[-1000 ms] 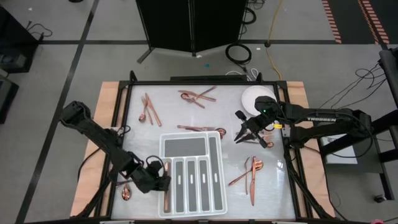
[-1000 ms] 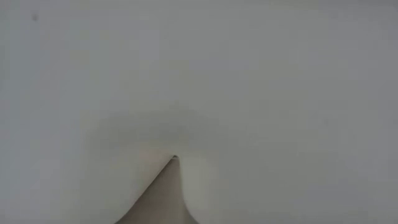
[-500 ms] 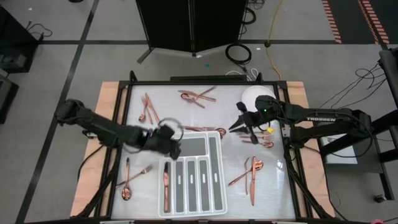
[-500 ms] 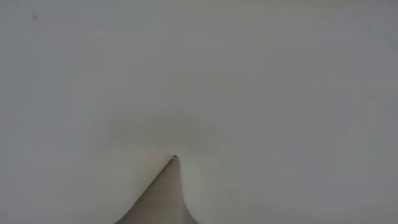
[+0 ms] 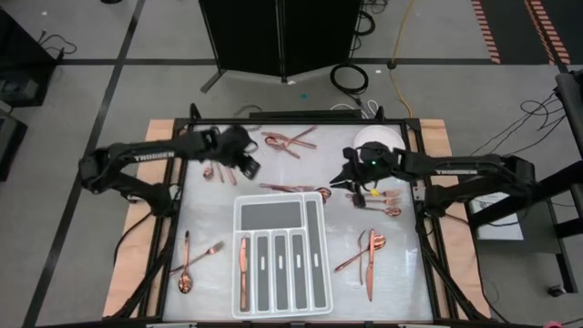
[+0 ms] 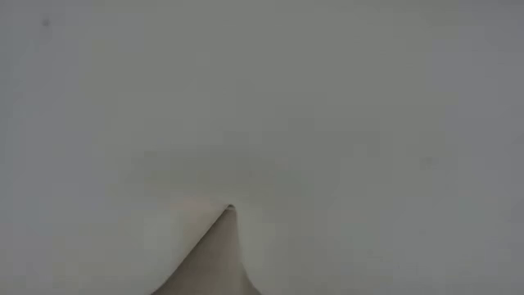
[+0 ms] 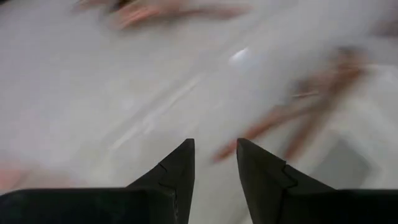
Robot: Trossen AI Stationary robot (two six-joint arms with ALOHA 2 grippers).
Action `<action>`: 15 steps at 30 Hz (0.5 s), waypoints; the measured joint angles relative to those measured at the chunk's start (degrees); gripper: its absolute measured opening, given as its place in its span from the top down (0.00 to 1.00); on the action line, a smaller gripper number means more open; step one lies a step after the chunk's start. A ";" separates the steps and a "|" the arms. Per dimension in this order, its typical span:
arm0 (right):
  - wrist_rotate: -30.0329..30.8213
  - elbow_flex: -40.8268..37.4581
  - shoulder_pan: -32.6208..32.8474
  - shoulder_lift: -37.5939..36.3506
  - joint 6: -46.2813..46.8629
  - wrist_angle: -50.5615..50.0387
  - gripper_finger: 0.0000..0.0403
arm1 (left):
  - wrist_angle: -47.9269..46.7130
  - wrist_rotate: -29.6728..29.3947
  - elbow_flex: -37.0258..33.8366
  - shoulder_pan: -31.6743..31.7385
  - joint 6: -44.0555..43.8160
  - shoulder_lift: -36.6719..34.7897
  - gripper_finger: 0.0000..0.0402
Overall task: Sort silverware
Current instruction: Put the top left knife into the silverware tray
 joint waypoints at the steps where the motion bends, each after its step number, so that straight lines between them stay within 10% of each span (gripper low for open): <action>1: -0.01 0.00 -0.39 1.28 0.13 1.05 0.91 | -4.47 0.00 0.75 2.57 -1.13 0.03 0.70; 7: -0.09 0.00 -1.85 8.76 3.72 14.70 0.91 | -20.30 6.15 1.29 13.39 -4.66 0.84 0.70; 15: -2.18 4.43 -3.56 17.07 5.12 21.43 0.91 | -15.16 6.71 -0.37 15.70 -6.84 8.25 0.70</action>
